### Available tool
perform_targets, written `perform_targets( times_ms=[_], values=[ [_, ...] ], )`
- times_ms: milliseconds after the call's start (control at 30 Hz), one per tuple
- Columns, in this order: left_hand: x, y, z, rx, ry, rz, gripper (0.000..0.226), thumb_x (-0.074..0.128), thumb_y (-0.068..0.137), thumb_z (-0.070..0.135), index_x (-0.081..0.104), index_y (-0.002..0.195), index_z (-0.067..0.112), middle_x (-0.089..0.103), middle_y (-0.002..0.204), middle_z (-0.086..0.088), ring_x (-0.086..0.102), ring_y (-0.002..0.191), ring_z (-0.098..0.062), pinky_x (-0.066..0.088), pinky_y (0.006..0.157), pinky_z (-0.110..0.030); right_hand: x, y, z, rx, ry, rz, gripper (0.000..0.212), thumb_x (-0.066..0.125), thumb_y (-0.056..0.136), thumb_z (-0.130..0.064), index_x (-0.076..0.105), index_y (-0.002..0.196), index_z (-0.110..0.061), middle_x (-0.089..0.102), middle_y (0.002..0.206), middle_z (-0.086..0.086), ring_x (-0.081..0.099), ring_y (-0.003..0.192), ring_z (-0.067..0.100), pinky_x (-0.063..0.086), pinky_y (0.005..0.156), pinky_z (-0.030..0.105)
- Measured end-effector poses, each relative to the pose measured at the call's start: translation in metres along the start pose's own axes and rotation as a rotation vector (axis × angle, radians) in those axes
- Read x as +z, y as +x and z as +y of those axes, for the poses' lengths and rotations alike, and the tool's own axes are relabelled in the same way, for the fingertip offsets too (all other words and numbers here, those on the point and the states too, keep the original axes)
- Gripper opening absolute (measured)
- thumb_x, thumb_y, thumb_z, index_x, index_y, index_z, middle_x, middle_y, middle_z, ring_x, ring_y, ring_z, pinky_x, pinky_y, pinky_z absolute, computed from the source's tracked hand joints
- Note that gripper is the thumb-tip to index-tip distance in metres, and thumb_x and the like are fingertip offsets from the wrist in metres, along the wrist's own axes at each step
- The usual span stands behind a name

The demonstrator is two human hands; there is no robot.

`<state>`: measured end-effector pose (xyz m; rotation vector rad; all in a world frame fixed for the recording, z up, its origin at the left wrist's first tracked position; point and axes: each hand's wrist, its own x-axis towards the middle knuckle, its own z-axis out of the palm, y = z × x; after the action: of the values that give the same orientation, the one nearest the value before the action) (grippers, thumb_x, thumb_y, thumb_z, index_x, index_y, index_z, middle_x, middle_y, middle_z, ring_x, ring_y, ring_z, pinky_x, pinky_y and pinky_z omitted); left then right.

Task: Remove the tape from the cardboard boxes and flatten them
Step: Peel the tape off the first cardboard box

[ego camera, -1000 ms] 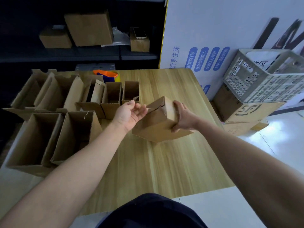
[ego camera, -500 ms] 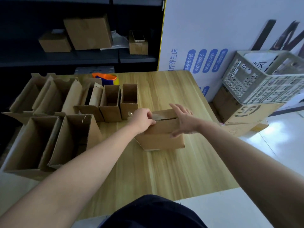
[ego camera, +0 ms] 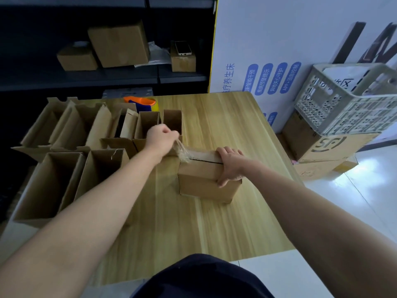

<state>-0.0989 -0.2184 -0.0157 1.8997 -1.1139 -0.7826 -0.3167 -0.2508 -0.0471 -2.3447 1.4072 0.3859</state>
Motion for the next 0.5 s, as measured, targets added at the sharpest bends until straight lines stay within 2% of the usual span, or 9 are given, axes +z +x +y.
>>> perform_targets(
  times_ms=[100, 167, 267, 367, 433, 500],
  values=[
    [-0.016, -0.006, -0.021, -0.394, -0.657, -0.048, 0.008, 0.049, 0.092, 0.006, 0.056, 0.096, 0.009, 0.063, 0.089, -0.01, 0.063, 0.086, -0.021, 0.054, 0.081, -0.039, -0.002, 0.001, -0.002, 0.017, -0.008, -0.014, 0.111, 0.084, 0.052, -0.048, 0.023, 0.14, -0.018, 0.034, 0.134, 0.002, 0.03, 0.13, 0.024, 0.014, 0.116, 0.045],
    [-0.015, -0.009, -0.031, -0.464, -0.774, -0.077, 0.009, 0.045, 0.095, 0.004, 0.053, 0.1, 0.005, 0.059, 0.082, -0.01, 0.065, 0.08, -0.023, 0.055, 0.082, -0.044, -0.003, 0.002, -0.004, 0.023, -0.014, -0.025, 0.111, 0.084, 0.051, -0.048, 0.024, 0.139, -0.018, 0.034, 0.132, 0.001, 0.031, 0.129, 0.024, 0.017, 0.115, 0.045],
    [-0.009, -0.008, -0.035, -0.526, -0.717, 0.076, 0.011, 0.044, 0.096, 0.002, 0.052, 0.089, 0.003, 0.05, 0.071, -0.008, 0.057, 0.064, -0.018, 0.057, 0.072, -0.041, -0.004, 0.002, -0.005, 0.033, -0.023, -0.031, 0.11, 0.084, 0.051, -0.049, 0.025, 0.138, -0.018, 0.035, 0.128, 0.001, 0.033, 0.125, 0.024, 0.023, 0.112, 0.043],
    [-0.003, -0.007, -0.043, -0.557, -0.641, 0.229, 0.014, 0.045, 0.098, 0.007, 0.055, 0.104, 0.0, 0.051, 0.074, -0.009, 0.055, 0.063, -0.016, 0.056, 0.066, -0.032, -0.002, 0.003, -0.004, 0.039, -0.027, -0.024, 0.112, 0.084, 0.05, -0.049, 0.023, 0.139, -0.018, 0.035, 0.129, 0.0, 0.033, 0.125, 0.025, 0.022, 0.113, 0.043],
    [0.001, -0.009, -0.047, -0.458, -0.461, 0.182, 0.033, 0.049, 0.097, 0.029, 0.053, 0.114, 0.001, 0.057, 0.087, -0.01, 0.063, 0.081, -0.023, 0.055, 0.073, -0.031, -0.001, 0.003, -0.005, 0.043, -0.028, -0.024, 0.112, 0.083, 0.049, -0.049, 0.023, 0.139, -0.018, 0.035, 0.128, 0.001, 0.033, 0.125, 0.025, 0.022, 0.113, 0.043],
    [0.008, -0.013, -0.046, -0.281, -0.103, 0.029, 0.063, 0.054, 0.087, 0.055, 0.05, 0.122, 0.003, 0.056, 0.108, -0.011, 0.054, 0.113, -0.033, 0.049, 0.089, -0.039, -0.001, 0.004, -0.006, 0.048, -0.033, -0.025, 0.111, 0.084, 0.049, -0.048, 0.024, 0.138, -0.018, 0.035, 0.127, 0.001, 0.034, 0.125, 0.025, 0.022, 0.112, 0.043]
  ],
)
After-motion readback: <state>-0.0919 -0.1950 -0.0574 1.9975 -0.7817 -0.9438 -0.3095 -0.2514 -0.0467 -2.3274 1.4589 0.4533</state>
